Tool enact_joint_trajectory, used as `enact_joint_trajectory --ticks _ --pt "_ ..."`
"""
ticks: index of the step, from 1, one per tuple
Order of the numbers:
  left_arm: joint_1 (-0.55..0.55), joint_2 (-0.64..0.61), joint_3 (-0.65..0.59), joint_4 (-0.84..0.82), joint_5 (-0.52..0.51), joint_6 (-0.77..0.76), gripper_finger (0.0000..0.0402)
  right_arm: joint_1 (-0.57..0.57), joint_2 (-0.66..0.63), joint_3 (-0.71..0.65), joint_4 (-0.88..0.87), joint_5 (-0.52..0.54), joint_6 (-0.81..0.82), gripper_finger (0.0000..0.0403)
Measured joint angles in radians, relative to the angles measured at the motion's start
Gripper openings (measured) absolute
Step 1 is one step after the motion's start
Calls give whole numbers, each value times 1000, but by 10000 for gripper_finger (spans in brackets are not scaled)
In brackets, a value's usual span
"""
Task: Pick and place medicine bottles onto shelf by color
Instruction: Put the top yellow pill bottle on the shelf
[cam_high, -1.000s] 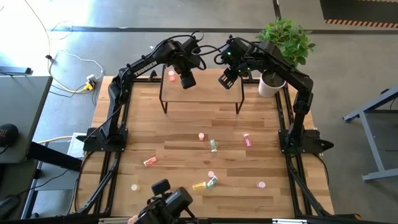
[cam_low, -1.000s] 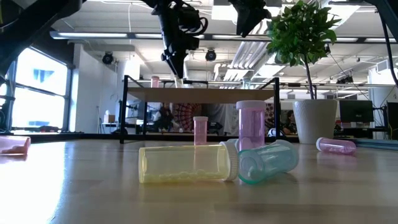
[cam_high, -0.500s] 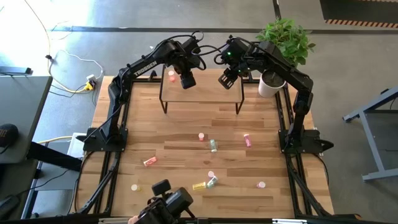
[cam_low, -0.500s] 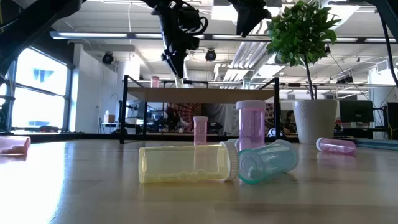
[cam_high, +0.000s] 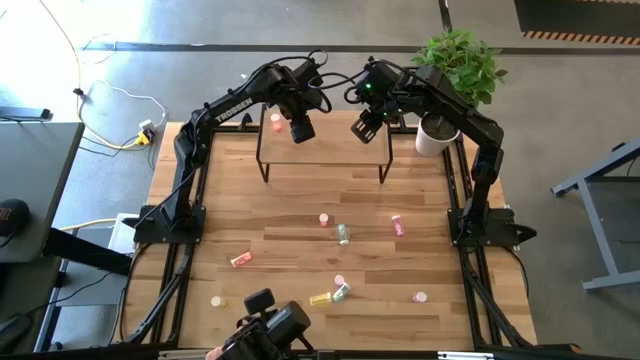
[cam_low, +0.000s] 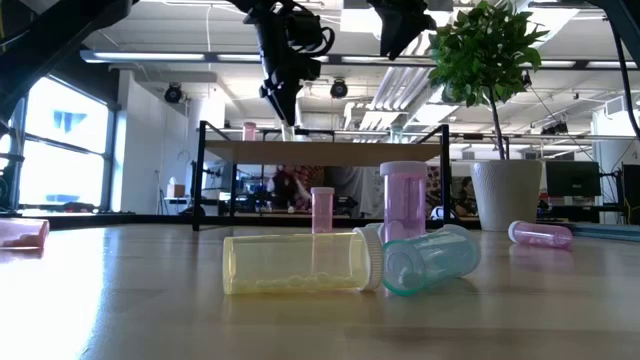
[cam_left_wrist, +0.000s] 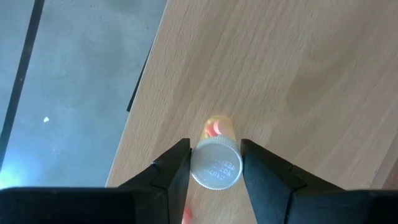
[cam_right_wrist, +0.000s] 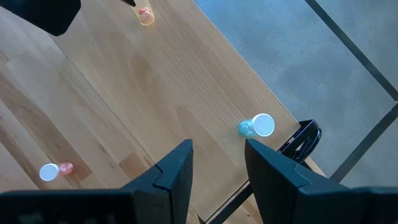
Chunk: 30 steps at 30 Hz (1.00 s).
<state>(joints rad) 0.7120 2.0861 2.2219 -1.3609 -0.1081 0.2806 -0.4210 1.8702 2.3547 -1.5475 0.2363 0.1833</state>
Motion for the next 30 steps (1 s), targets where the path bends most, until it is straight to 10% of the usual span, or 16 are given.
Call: enact_joint_trajectory --ticks 30 --pt "-4 0 0 24 13 -13 144 0 0 0 0 0 0 138"
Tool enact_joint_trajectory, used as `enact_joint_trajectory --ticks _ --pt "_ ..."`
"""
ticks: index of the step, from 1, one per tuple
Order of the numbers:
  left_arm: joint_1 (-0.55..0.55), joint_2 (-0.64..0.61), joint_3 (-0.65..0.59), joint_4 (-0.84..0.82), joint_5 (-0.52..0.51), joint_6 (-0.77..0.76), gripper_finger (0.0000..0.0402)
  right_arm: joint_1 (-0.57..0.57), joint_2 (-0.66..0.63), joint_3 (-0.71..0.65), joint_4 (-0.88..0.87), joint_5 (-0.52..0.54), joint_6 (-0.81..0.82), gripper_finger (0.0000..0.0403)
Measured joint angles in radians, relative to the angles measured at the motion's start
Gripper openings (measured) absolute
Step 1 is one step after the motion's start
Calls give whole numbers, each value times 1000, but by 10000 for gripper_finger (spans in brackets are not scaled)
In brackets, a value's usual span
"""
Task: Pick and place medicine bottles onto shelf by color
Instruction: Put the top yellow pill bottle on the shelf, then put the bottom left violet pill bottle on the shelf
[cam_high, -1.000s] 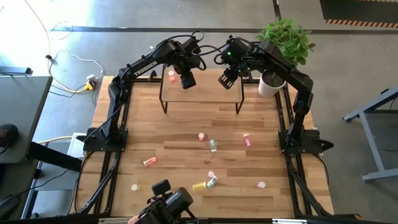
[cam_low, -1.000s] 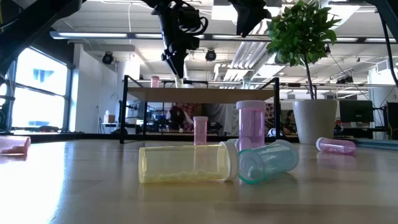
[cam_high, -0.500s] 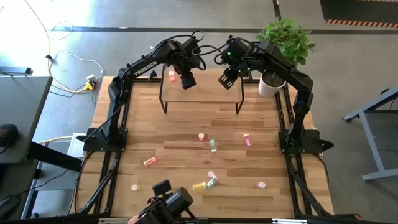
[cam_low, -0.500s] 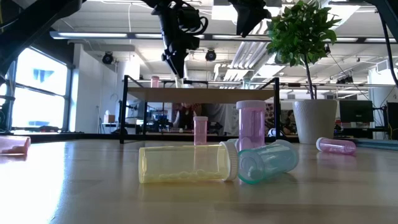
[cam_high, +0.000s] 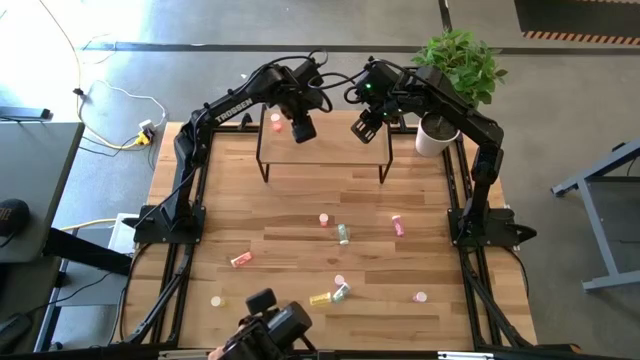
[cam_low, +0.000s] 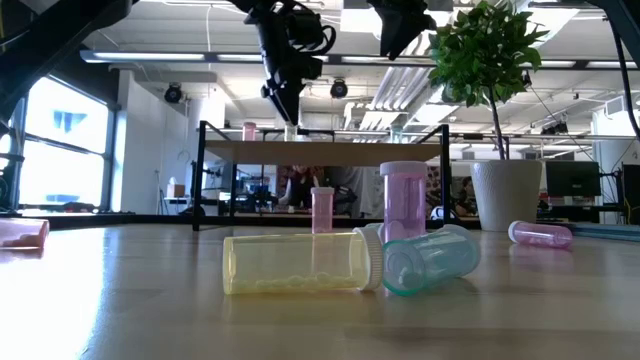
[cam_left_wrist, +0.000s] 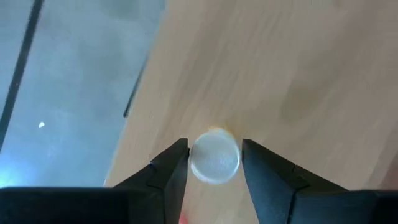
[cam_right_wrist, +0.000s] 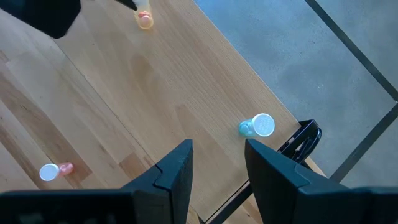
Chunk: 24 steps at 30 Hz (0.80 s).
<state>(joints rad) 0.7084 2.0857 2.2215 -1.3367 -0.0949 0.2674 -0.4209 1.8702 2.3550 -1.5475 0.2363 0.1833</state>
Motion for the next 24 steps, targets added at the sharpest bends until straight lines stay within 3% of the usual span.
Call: enact_joint_trajectory --ticks 24 --pt "-32 0 0 18 -70 -29 184 0 0 0 0 0 0 138"
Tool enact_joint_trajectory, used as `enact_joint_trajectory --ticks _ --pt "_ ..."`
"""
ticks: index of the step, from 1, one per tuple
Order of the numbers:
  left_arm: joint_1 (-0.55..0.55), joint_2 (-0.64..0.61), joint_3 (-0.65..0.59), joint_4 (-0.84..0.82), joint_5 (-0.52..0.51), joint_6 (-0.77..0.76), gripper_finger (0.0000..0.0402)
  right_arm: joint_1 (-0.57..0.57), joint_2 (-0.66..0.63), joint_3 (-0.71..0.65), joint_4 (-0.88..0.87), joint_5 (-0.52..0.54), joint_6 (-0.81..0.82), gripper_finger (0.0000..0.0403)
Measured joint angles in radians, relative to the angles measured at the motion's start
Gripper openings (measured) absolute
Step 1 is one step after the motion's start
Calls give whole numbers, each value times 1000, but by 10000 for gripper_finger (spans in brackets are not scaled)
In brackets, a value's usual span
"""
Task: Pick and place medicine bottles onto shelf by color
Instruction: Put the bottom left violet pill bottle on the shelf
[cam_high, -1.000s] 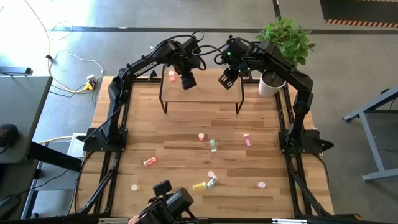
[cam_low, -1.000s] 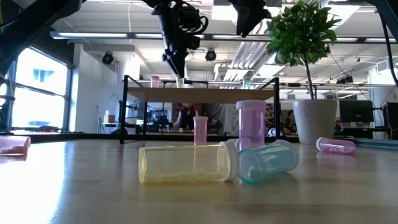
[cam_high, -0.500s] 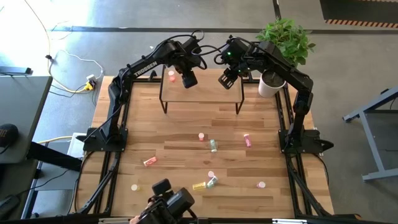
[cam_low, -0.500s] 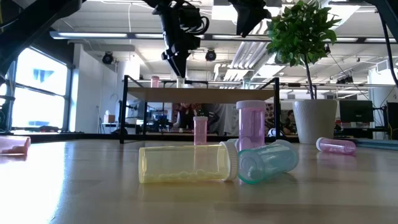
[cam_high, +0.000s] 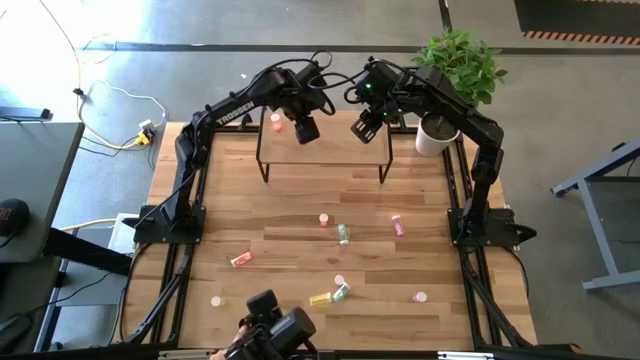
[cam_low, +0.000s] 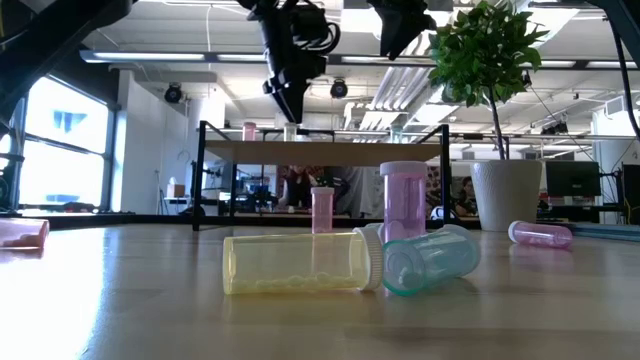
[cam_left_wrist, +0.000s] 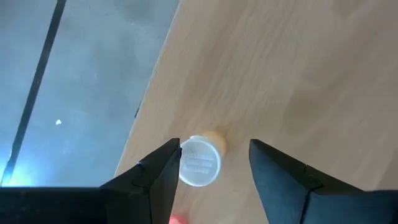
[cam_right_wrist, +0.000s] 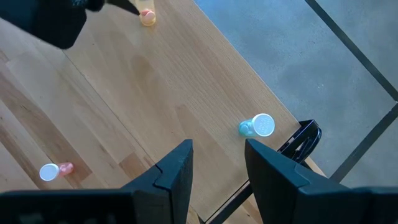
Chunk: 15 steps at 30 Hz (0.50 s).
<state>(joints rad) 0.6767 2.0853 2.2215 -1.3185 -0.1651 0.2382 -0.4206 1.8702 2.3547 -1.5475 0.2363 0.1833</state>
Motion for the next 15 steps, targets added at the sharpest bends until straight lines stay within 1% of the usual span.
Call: enact_joint_trajectory --ticks 3,9,12,15 --pt "-9 0 0 0 -32 5 184 0 0 0 0 0 -1 138" --pt "-20 -9 1 -2 -148 27 184 0 0 0 0 0 -7 138" --pt "-23 -10 23 -26 -153 27 184 0 0 0 0 0 -8 138" --pt "-33 -12 70 -46 -152 15 184 0 0 0 -9 -1 -8 138"
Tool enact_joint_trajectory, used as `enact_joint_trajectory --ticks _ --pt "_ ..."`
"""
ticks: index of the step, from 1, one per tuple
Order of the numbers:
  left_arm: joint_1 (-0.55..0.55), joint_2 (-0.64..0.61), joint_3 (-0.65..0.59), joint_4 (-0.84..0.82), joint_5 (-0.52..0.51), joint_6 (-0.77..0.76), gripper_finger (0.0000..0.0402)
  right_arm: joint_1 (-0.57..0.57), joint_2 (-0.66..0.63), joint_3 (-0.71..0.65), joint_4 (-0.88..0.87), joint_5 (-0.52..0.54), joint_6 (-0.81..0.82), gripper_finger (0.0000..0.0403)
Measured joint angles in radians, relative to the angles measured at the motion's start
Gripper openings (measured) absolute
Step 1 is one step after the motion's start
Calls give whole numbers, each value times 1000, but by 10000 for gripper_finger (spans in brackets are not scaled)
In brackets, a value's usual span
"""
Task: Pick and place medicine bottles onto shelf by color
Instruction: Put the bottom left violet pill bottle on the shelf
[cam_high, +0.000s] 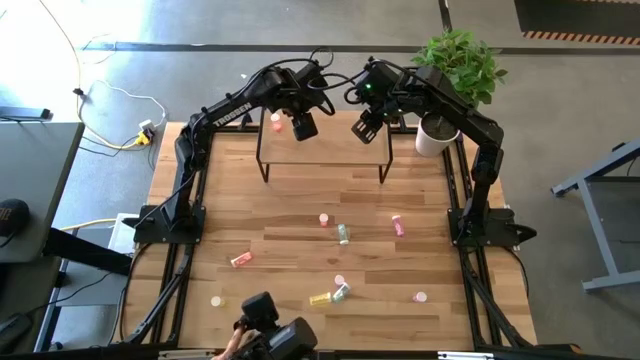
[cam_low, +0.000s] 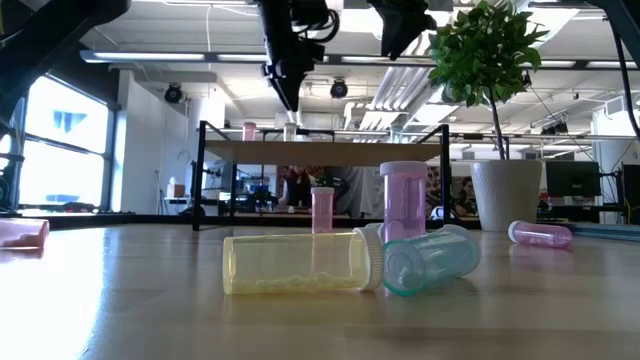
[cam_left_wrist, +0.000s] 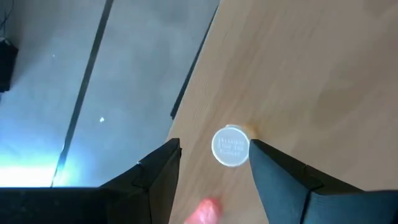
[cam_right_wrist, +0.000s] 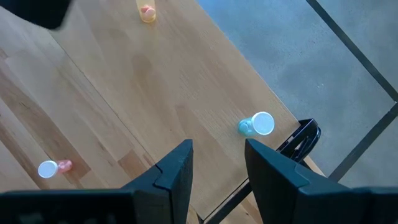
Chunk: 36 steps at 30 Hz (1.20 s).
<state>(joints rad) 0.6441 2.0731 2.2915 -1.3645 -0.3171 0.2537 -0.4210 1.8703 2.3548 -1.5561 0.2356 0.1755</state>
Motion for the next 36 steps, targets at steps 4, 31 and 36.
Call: enact_joint_trajectory --ticks 4,31,36 --pt "-11 -4 66 -27 18 -7 184 0 0 0 -17 -1 0 138" --pt "-123 -500 -540 283 372 -192 184 189 -93 -99 -15 -25 52 138" --pt "-163 -641 -739 388 399 -273 184 224 -148 -257 7 -24 85 138"
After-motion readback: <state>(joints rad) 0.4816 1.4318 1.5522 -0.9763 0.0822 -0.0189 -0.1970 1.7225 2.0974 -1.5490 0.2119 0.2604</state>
